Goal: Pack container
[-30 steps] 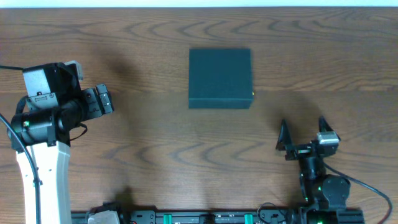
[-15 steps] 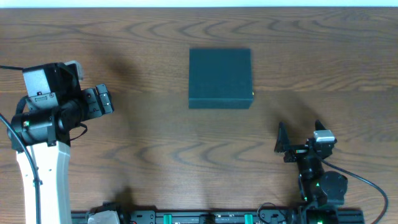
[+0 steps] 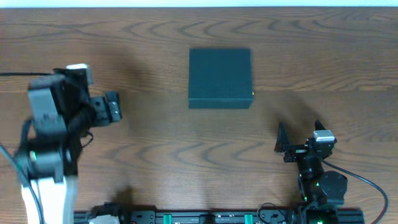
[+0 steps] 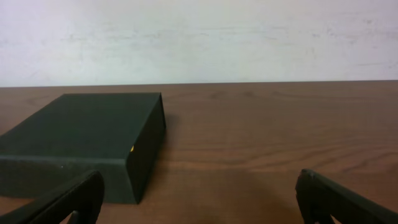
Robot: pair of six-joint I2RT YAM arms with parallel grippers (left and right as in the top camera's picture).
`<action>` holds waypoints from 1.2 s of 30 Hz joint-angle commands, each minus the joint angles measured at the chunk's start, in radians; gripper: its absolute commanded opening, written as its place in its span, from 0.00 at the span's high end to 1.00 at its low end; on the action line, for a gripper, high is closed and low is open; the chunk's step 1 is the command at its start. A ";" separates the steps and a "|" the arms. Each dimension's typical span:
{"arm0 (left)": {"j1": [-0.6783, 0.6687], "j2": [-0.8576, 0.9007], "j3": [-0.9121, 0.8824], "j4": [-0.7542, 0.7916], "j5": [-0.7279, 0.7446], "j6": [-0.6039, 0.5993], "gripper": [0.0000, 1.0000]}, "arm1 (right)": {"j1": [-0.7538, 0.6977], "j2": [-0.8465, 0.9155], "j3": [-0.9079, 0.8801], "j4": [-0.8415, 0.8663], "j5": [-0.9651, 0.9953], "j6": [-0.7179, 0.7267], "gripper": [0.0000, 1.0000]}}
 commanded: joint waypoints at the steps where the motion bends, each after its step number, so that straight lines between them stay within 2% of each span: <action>1: -0.054 -0.144 -0.144 0.146 -0.030 0.081 0.05 | 0.002 0.001 -0.002 -0.005 0.008 0.013 0.01; 4: -0.092 -0.354 -0.394 0.481 -0.008 0.062 0.05 | 0.002 0.001 -0.002 -0.005 0.008 0.013 0.01; 7: -0.100 -0.478 -0.554 0.704 -0.008 0.051 0.05 | 0.002 0.001 -0.002 -0.005 0.008 0.013 0.01; 12: -0.100 -0.680 -0.832 1.038 -0.039 0.051 0.05 | 0.002 0.001 -0.002 -0.005 0.008 0.013 0.01; 14: -0.100 -0.729 -0.897 1.084 -0.050 0.052 0.05 | 0.002 0.001 -0.002 -0.005 0.008 0.013 0.01; 22: -0.100 -0.905 -1.124 1.084 -0.083 0.052 0.05 | 0.002 0.001 -0.002 -0.005 0.008 0.013 0.01; 32: -0.100 -0.945 -1.121 0.698 -0.129 0.049 0.05 | 0.002 0.001 -0.002 -0.005 0.008 0.013 0.01; 36: -0.100 -0.942 -1.121 0.701 -0.148 0.044 0.05 | 0.002 0.001 -0.002 -0.005 0.008 0.013 0.01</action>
